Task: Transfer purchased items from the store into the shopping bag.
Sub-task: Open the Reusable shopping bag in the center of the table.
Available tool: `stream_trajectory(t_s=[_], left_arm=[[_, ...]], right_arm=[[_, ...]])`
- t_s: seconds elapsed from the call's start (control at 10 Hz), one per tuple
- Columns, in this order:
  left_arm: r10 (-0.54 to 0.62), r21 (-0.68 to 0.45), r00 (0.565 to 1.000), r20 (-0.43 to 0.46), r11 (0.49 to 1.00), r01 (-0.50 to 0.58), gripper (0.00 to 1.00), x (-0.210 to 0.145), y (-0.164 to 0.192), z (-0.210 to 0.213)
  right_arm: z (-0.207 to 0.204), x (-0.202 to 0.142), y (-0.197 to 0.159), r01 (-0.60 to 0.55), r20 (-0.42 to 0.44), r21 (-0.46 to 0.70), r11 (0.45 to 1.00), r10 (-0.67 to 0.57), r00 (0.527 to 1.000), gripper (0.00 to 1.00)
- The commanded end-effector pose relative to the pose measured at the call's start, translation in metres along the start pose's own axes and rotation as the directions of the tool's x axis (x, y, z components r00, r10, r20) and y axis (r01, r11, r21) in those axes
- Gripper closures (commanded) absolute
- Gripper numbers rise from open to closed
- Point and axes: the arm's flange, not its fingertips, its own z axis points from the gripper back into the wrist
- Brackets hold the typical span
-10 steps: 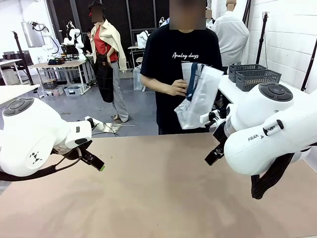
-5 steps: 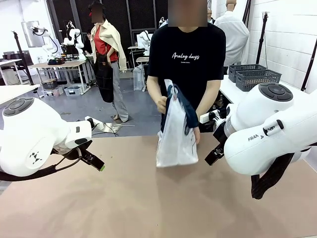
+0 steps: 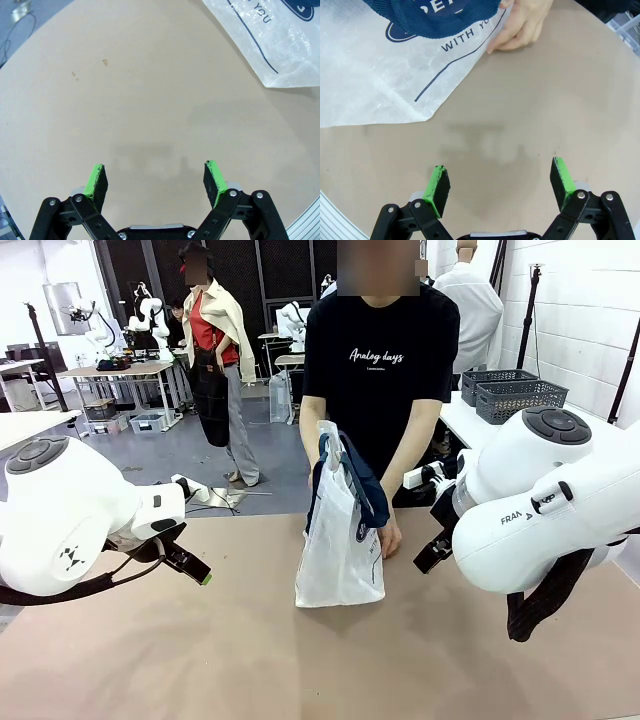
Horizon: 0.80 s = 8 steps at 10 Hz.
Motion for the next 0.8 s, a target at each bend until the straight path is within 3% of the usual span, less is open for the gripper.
stream_trajectory(t_s=[0.0, 0.7], left_arm=[[0.004, 0.000, 1.000, 0.000, 1.000, -0.004, 0.00, -0.0004, 0.0014, 0.0001], [0.004, 0.000, 1.000, 0.000, 1.000, -0.004, 0.00, -0.0004, 0.0014, 0.0001]], right_arm=[[0.0000, 0.0000, -0.0001, 0.000, 0.000, 0.000, 1.000, 0.000, 1.000, 0.00], [0.0000, 0.0000, -0.0001, 0.000, 0.000, 0.000, 1.000, 0.000, 1.000, 0.00]])
